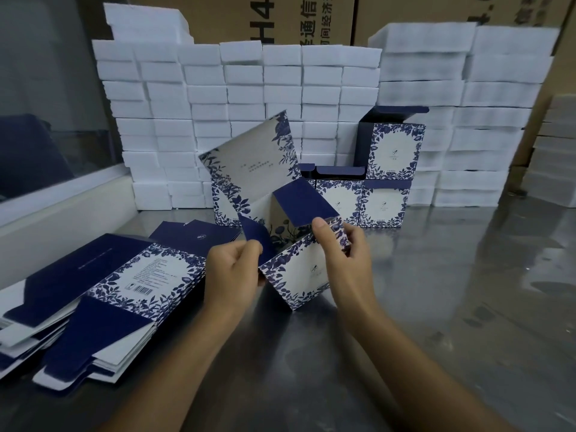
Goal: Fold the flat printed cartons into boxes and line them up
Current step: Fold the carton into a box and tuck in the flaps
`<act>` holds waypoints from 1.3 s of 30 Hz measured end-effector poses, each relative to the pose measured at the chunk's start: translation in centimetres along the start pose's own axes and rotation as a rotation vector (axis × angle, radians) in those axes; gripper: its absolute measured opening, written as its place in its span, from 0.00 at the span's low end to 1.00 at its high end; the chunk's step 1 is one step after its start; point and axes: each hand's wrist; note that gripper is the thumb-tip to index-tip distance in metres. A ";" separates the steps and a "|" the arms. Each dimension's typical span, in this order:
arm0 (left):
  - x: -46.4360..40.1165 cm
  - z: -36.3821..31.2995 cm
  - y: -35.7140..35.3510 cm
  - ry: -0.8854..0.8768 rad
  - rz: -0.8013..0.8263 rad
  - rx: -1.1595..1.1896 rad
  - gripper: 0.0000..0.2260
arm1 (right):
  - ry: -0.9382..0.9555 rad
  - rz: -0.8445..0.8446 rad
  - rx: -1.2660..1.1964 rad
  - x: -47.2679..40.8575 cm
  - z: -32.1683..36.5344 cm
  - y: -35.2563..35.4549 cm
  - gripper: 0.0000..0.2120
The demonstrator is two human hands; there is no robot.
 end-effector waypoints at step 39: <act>-0.7 1.7 0.5 0.244 -0.051 0.240 0.18 | 0.206 0.155 0.054 -0.6 -1.8 0.8 0.26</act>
Point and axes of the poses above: each hand's wrist, its own x-axis away from the middle knuckle, its own y-axis out of the back of the hand, z = x × y, and after that the axes turned 10 degrees about -z, right-handed
